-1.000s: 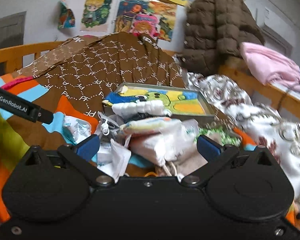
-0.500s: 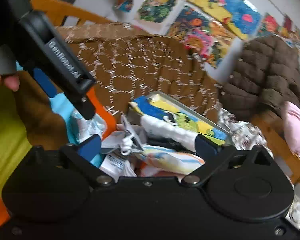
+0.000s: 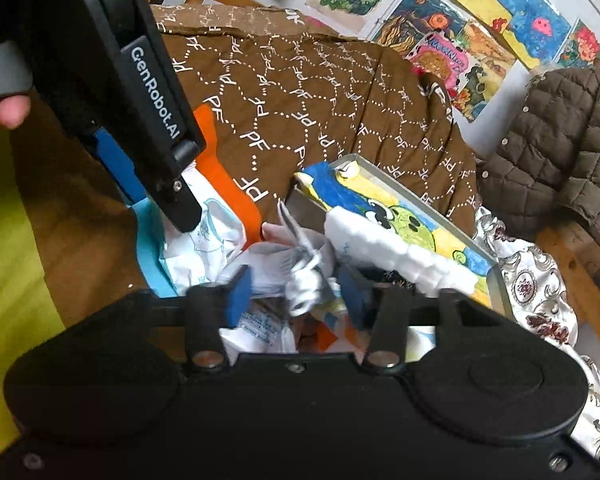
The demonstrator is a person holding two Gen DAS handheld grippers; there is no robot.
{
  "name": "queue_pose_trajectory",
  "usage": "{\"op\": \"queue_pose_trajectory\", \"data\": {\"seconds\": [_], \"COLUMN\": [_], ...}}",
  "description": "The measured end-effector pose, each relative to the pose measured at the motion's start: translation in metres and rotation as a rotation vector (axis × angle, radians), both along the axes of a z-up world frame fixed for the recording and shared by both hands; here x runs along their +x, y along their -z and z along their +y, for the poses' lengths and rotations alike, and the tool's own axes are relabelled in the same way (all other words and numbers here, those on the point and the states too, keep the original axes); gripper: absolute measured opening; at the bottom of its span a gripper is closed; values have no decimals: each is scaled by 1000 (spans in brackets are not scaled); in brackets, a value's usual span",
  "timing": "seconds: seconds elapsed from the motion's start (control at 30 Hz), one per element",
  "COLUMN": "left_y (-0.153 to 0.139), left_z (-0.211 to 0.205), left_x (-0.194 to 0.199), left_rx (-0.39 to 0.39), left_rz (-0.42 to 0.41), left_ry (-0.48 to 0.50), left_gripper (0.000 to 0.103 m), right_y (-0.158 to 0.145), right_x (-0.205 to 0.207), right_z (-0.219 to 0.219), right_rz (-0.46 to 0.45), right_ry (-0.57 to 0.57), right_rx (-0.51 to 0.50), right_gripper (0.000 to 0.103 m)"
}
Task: Organize soft objects
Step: 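Grasp a white packet with the left tool while the right tool grasps a white item, then carry both white items into the tin tray and open both tools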
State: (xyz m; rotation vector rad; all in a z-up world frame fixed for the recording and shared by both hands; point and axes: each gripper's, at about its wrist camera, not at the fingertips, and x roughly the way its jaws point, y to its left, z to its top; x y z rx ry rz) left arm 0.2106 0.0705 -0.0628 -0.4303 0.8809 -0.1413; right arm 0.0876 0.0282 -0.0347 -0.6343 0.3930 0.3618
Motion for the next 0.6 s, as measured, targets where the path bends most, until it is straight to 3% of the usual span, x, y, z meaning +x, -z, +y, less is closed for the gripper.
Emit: {"op": "queue_pose_trajectory", "data": {"seconds": [0.23, 0.43, 0.6], "left_y": [-3, -10, -18], "left_z": [-8, -22, -27], "left_x": [-7, -21, -33], "left_rx": [65, 180, 220], "left_rz": [-48, -116, -183], "left_ry": [0, 6, 3], "left_gripper": [26, 18, 13], "right_y": [2, 4, 1], "right_x": [2, 7, -3], "right_z": [-3, -2, -7], "right_rz": [16, -17, -56], "right_ry": [6, -12, -7], "right_rx": [14, 11, 24], "right_gripper": [7, 6, 5]}}
